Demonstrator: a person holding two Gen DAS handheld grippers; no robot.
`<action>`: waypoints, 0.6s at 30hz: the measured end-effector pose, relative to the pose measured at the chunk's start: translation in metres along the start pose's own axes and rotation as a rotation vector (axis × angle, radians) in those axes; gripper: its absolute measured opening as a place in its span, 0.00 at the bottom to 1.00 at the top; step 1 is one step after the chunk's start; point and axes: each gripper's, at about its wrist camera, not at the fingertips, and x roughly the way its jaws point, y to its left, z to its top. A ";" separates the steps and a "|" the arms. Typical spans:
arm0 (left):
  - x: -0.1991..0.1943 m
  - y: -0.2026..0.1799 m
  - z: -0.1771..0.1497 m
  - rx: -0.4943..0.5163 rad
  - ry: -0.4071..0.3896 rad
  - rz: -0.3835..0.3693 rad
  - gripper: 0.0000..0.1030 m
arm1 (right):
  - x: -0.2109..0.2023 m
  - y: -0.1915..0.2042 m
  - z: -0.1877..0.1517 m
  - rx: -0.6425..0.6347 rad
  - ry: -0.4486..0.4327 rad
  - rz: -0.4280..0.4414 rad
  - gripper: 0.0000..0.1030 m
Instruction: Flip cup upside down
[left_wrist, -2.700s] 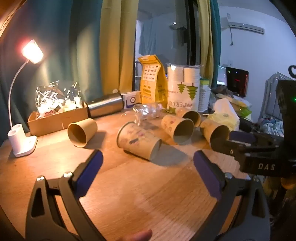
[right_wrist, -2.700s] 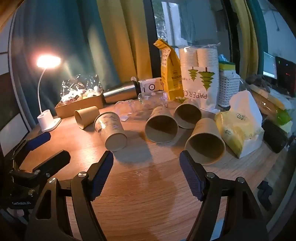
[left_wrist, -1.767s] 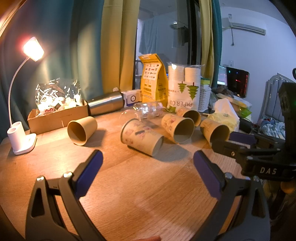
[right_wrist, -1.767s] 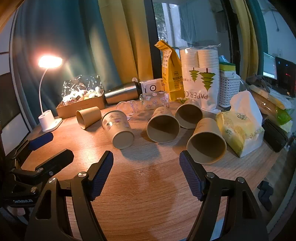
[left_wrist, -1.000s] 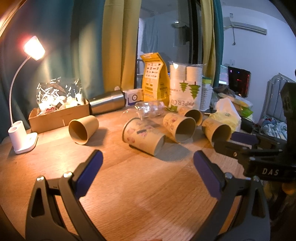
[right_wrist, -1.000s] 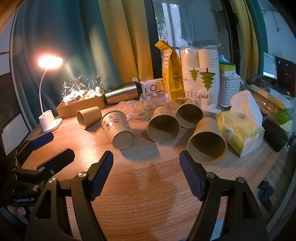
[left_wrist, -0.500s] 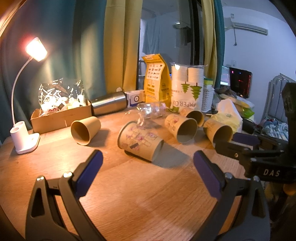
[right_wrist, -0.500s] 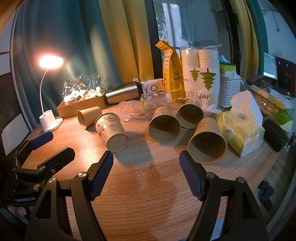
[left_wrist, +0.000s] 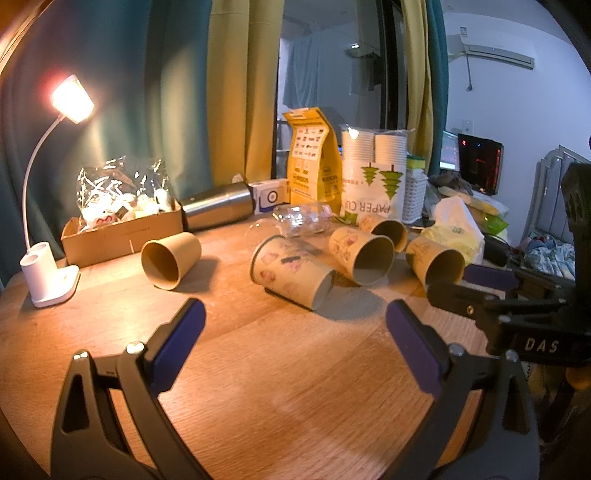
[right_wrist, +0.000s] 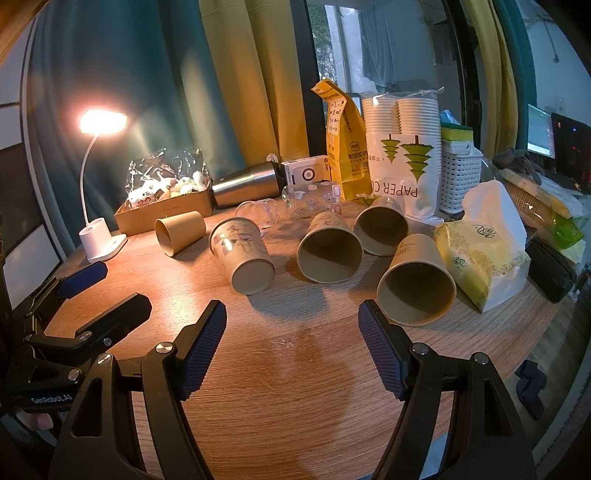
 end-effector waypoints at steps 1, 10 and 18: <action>0.000 0.000 0.000 0.000 0.000 0.000 0.96 | -0.001 0.001 0.000 0.000 0.000 0.001 0.75; 0.000 0.000 0.000 0.000 -0.001 0.001 0.96 | 0.000 0.000 0.000 0.000 0.000 0.000 0.75; 0.000 0.000 0.000 0.001 0.000 0.000 0.97 | 0.000 0.000 0.001 0.001 -0.001 0.001 0.75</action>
